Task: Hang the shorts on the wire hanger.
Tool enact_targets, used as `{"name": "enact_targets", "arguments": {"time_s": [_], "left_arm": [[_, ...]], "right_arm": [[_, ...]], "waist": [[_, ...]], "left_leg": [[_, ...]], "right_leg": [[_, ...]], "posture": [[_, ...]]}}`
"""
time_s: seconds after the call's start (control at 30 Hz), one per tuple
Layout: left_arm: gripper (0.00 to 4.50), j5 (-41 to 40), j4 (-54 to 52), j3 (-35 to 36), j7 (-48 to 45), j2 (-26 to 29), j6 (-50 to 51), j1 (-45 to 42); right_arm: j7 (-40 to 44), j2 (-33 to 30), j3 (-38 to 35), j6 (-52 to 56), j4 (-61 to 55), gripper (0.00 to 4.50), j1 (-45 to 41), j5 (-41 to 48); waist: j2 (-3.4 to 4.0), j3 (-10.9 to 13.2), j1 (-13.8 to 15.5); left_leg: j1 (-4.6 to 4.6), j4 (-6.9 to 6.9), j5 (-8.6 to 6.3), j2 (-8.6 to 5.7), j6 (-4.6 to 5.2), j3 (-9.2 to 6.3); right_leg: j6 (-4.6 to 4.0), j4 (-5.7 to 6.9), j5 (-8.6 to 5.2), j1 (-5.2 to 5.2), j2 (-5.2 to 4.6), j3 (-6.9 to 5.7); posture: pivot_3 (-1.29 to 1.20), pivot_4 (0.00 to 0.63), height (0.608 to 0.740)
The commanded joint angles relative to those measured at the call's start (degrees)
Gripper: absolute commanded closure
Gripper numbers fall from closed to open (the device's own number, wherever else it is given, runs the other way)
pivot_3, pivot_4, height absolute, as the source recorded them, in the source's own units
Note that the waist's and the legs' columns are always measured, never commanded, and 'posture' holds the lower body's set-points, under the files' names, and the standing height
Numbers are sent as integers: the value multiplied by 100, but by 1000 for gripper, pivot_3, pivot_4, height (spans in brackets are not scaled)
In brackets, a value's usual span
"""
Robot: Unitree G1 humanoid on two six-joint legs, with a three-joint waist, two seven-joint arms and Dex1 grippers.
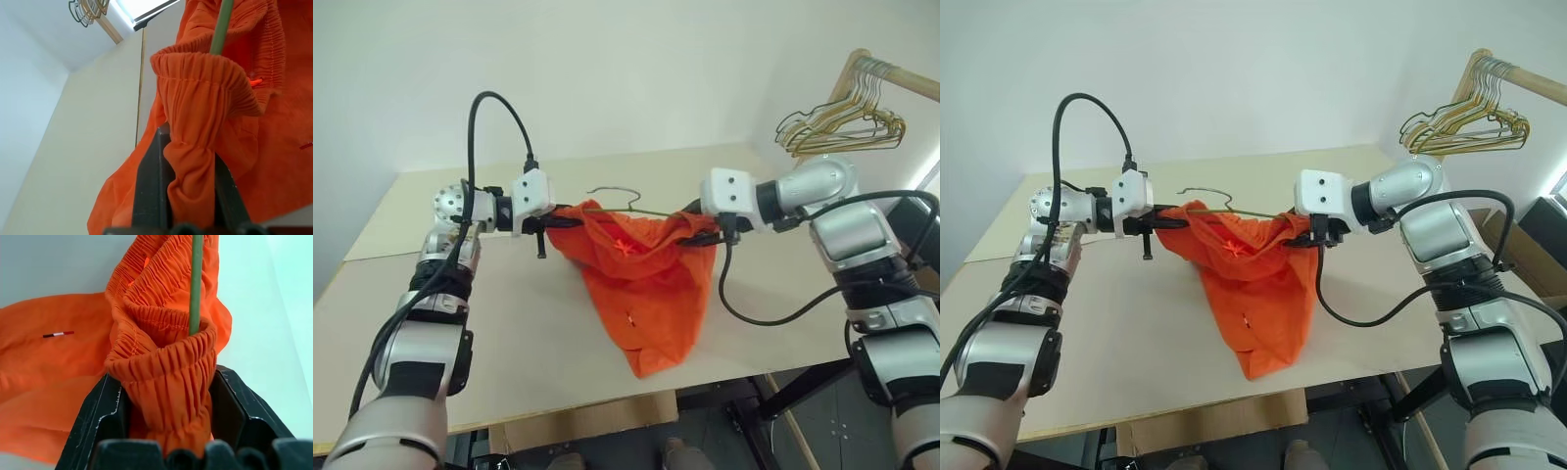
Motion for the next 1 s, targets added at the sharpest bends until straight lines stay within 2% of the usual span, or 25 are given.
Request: {"name": "enact_targets", "arguments": {"time_s": [0.03,0.07,0.17,0.37,0.53,0.67,0.8,1.0], "left_arm": [[4500,-19,18,46,-38,-42,-183,-204],[4500,-58,21,68,-60,-61,-139,-217],[4500,46,128,55,26,-39,-237,-275],[4500,84,316,86,24,-8,-269,-371],[4500,248,480,68,321,-9,-213,-444],[3625,134,569,240,478,-20,-10,-607],[2368,167,858,368,772,204,-46,-802],[530,-395,989,922,560,563,225,-901]], "right_arm": [[100,19,-36,292,-72,2114,-260,-3],[107,14,-13,268,-78,2114,-251,-54],[102,-8,32,254,-91,2687,-200,-183],[8,12,28,322,-63,4483,-143,-260],[-60,17,-31,539,-180,4490,-97,-190],[-103,-64,-112,813,-370,4490,49,-109],[-147,-239,-403,1355,-660,4490,281,153],[-532,-703,-1145,2595,-1490,4491,1087,682]], "waist": [[0,0,3],[0,0,4],[0,0,-1],[0,0,2],[0,0,1],[0,0,4],[0,0,7],[0,0,-18]], "left_leg": [[0,0,0,0,0,0],[-1,0,0,0,0,0],[-1,0,0,0,0,0],[0,0,0,0,0,0],[-1,0,0,0,0,-1],[-3,0,0,0,0,-1],[-6,0,0,-1,0,-3],[-8,0,0,0,0,-6]], "right_leg": [[0,0,0,0,0,0],[0,0,0,0,0,0],[0,-1,0,0,0,0],[0,0,0,0,0,0],[0,0,0,0,0,0],[1,0,0,-1,0,-1],[1,-2,0,-1,-1,-2],[1,-1,0,-4,0,-7]], "posture": [[-54,0,740],[-54,0,740],[-53,0,740],[-53,0,740],[-56,0,740],[-60,0,740],[-74,0,740],[-106,0,740]]}}
